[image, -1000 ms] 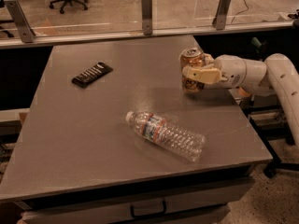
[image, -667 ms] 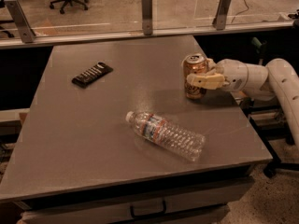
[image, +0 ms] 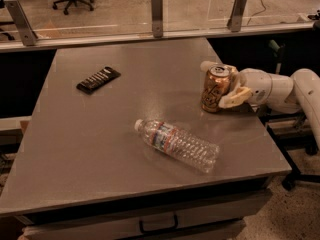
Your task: Place orange can upright
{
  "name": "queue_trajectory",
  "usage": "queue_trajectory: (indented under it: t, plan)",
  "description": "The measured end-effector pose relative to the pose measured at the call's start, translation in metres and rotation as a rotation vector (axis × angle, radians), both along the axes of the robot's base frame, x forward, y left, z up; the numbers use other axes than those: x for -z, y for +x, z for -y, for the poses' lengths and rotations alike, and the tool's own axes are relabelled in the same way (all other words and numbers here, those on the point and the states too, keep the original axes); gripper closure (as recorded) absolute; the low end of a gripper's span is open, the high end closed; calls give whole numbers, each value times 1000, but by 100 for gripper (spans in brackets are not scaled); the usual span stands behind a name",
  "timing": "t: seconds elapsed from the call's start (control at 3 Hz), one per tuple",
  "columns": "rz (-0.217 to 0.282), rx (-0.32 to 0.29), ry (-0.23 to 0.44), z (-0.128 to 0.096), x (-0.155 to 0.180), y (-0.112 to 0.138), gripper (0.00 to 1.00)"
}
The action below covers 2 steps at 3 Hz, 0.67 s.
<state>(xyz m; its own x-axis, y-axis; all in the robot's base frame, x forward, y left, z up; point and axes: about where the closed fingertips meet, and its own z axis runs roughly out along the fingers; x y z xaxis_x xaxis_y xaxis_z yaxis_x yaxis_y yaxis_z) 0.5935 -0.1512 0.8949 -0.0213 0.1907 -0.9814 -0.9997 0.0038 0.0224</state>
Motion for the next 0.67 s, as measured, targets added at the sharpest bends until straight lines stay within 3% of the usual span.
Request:
queue_trajectory:
  t: [0.33,0.67]
  plan:
    - [-7,22,-16,9,0,-2,0]
    - [21,101,-120,24,-28,4,0]
